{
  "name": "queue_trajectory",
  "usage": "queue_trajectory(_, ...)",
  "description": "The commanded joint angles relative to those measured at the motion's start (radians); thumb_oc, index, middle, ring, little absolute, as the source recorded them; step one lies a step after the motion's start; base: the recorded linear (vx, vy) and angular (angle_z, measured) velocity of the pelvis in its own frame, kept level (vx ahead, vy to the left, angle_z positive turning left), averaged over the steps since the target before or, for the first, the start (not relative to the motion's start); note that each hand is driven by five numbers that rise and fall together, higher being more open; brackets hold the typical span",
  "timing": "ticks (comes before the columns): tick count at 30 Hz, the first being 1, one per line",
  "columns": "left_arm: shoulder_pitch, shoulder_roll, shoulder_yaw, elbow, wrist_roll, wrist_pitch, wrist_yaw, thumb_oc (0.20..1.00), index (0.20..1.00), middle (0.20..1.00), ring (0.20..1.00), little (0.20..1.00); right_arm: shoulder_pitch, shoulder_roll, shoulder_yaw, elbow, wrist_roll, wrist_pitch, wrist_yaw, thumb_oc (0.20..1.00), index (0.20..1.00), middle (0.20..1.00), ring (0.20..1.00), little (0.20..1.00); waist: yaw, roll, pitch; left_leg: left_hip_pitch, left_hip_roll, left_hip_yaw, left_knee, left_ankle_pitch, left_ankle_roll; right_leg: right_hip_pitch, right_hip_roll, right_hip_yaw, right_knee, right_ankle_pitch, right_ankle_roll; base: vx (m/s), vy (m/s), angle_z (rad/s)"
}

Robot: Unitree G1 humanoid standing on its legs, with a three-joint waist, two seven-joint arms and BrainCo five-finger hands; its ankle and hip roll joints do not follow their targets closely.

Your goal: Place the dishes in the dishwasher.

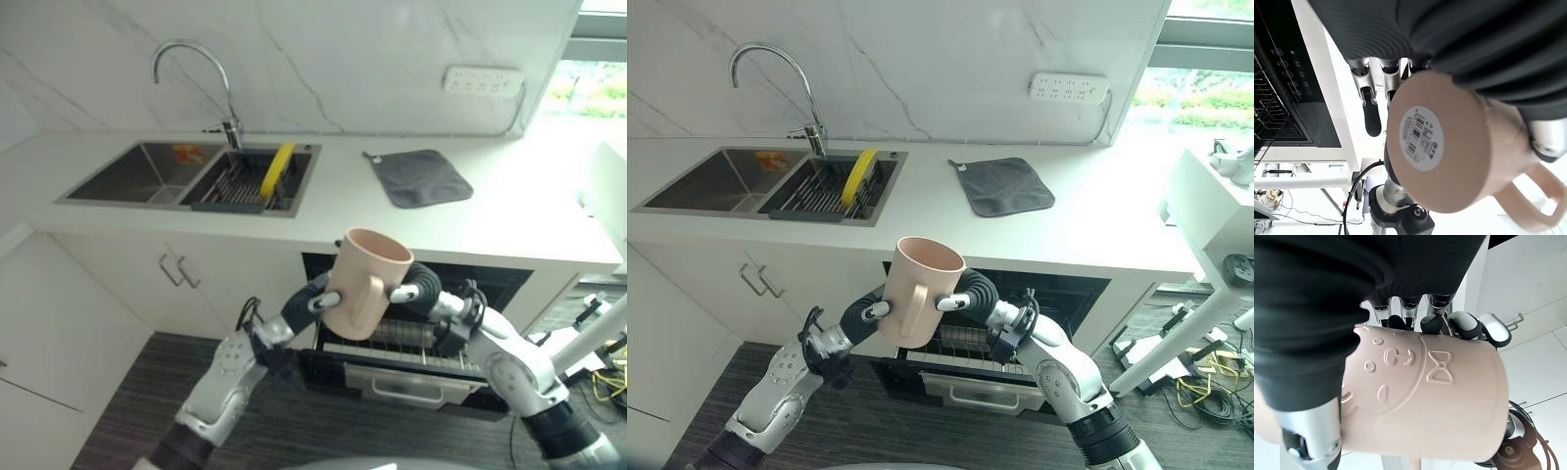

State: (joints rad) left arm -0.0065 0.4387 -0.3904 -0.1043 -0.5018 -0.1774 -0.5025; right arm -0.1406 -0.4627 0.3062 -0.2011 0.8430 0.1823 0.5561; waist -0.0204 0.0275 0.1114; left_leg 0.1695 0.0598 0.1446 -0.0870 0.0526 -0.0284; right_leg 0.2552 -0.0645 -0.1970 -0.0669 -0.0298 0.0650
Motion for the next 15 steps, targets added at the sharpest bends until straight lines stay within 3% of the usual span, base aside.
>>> queue_trajectory(1, -0.072, 0.021, 0.031, 0.073, 0.046, -0.024, 0.055, 0.200, 0.200, 0.200, 0.200, 0.200, -0.057, 0.024, 0.016, -0.075, 0.023, -0.045, 0.065, 1.000, 1.000, 1.000, 1.000, 1.000, 0.006, -0.020, 0.006, 0.066, 0.005, 0.044, 0.020, -0.079, 0.008, -0.058, -0.040, -0.030, 0.034, 0.030, 0.039, 0.00, 0.000, 0.00)
queue_trajectory(10, -0.075, 0.021, 0.021, 0.080, 0.069, -0.023, 0.062, 0.200, 0.200, 0.200, 0.200, 0.200, -0.070, 0.029, 0.027, -0.093, 0.014, -0.079, 0.075, 1.000, 1.000, 1.000, 1.000, 1.000, 0.010, -0.019, 0.006, 0.062, -0.001, 0.036, 0.023, -0.084, 0.013, -0.061, -0.039, -0.025, 0.035, 0.028, 0.037, 0.00, 0.000, 0.00)
queue_trajectory(15, -0.070, 0.018, 0.022, 0.075, 0.070, -0.025, 0.065, 0.200, 0.200, 0.200, 0.200, 0.200, -0.077, 0.034, 0.035, -0.104, 0.010, -0.062, 0.083, 1.000, 1.000, 1.000, 1.000, 1.000, 0.012, -0.017, 0.009, 0.059, -0.002, 0.035, 0.027, -0.085, 0.014, -0.063, -0.039, -0.024, 0.039, 0.026, 0.035, 0.00, 0.000, 0.00)
